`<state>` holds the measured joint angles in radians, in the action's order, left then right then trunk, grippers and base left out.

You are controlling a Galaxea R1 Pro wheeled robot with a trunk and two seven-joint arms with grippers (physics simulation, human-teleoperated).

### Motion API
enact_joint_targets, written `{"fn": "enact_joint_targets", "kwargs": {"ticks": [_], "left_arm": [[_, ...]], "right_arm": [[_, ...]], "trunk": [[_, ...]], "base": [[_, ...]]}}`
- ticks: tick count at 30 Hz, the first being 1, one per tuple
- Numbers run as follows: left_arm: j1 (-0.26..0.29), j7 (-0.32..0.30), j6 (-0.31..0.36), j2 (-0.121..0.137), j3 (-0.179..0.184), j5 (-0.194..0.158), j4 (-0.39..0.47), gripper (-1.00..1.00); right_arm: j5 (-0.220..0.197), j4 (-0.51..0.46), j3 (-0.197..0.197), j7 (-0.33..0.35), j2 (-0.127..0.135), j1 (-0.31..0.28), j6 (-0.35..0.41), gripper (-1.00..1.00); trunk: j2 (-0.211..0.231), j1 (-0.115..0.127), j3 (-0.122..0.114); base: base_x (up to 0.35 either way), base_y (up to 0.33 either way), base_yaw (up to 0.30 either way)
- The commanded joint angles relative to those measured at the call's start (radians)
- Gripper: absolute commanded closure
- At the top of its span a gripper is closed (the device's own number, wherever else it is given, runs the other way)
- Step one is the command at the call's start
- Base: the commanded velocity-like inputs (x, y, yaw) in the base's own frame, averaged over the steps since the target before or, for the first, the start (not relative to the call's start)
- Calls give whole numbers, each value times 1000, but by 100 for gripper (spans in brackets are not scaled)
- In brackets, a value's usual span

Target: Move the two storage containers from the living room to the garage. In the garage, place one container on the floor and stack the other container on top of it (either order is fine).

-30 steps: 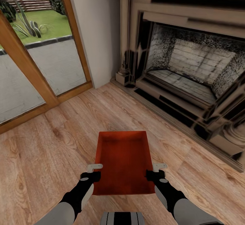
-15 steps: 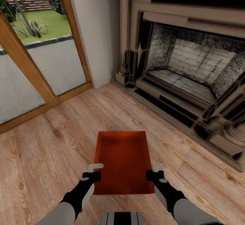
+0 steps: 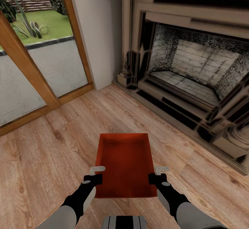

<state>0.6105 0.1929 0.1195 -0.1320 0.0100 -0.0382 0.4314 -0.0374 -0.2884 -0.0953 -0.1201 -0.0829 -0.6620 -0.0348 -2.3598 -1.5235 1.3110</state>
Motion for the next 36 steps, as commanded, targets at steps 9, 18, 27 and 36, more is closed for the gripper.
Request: {"fn": "enact_joint_targets", "kwargs": {"ticks": [9, 18, 27, 36], "left_arm": [[0, 13, 10, 1, -8, 14, 4, 100], [0, 11, 10, 0, -8, 14, 4, 100], [0, 11, 9, 0, -8, 14, 4, 100], [0, 11, 9, 1, -8, 14, 4, 100]], "right_arm": [[1, 2, 2, -13, 1, -1, -4, 100], [1, 2, 2, -13, 0, -1, -4, 100], [2, 2, 2, -13, 0, -1, -4, 100], [2, 2, 2, -13, 2, -1, -3, 100]], "trunk": [[56, 31, -24], [119, 65, -53], [182, 100, -81], [245, 134, -109]], "base": [[0, 0, 0], [0, 0, 0], [0, 0, 0], [0, 0, 0]]}}
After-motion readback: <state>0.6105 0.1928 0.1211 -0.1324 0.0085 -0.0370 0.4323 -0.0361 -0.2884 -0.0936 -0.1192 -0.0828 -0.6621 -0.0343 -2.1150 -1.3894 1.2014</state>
